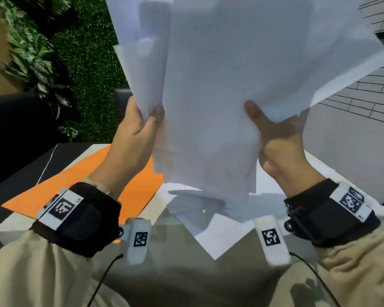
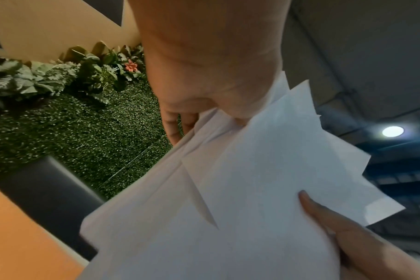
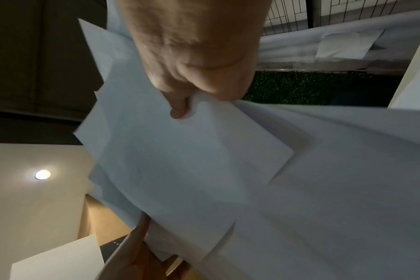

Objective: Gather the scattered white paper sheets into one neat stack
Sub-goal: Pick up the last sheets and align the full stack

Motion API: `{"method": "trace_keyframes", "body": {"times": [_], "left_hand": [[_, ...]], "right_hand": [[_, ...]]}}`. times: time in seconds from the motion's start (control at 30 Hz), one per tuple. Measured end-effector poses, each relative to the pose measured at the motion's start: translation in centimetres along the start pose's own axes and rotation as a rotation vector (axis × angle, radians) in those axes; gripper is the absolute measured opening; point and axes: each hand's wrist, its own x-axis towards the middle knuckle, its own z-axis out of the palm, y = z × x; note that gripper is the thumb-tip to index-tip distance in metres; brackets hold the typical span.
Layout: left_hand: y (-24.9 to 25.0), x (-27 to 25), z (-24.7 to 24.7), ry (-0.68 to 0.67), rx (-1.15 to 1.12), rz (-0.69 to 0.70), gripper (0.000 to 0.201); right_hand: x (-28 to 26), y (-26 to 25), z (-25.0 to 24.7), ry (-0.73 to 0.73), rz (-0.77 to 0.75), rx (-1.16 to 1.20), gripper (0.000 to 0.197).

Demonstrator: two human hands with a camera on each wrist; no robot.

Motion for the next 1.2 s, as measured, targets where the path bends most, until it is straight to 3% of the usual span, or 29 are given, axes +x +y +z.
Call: {"method": "trace_keyframes", "body": {"times": [0.1,0.2,0.3,0.5,0.6,0.67,0.73,0.83,0.93,1.03,1.1,1.2], "left_hand": [[-1.8,-1.0,0.3,-0.063,-0.047,-0.104,0.042],[-3.7,-2.0,1.0,-0.110,-0.045,-0.161,0.064],[-4.2,-1.8,1.3,-0.097,-0.055,-0.234,0.047],[-4.9,-2.1,1.5,-0.194,-0.043,-0.362,0.051],[-4.9,-2.7,1.4,-0.187,-0.052,-0.412,0.041],[-4.4,-2.8,1.5,-0.129,-0.118,-0.399,0.040],[-3.2,-2.4,2.0,-0.072,-0.189,-0.380,0.045],[-1.0,-2.0,3.0,-0.064,-0.262,-0.339,0.080],[-0.2,-1.6,3.1,-0.034,-0.332,-0.229,0.097],[0.2,-1.4,2.9,0.007,-0.448,-0.089,0.122],[0.2,-1.6,3.0,0.035,-0.426,-0.037,0.121],[-0.9,-2.3,3.3,0.038,-0.317,-0.108,0.096]], "right_hand": [[-0.5,1.5,-1.2,0.013,0.058,-0.086,0.047],[-0.9,2.8,-2.2,-0.095,0.168,-0.208,0.033],[-0.4,2.7,-2.4,-0.116,0.199,-0.332,0.020],[1.3,1.1,-1.8,-0.162,0.169,-0.477,0.026],[1.5,1.2,-2.3,-0.145,0.146,-0.529,0.033],[1.0,1.9,-2.5,-0.173,0.189,-0.538,0.030],[0.6,2.7,-2.5,-0.204,0.260,-0.526,0.050],[0.1,3.4,-2.2,-0.257,0.295,-0.556,0.045],[0.2,3.7,-2.4,-0.247,0.280,-0.576,0.070],[0.4,3.3,-2.5,-0.167,0.190,-0.511,0.049],[0.5,3.1,-2.5,-0.155,0.153,-0.459,0.048],[0.4,2.5,-2.2,-0.147,0.130,-0.413,0.048]]}}
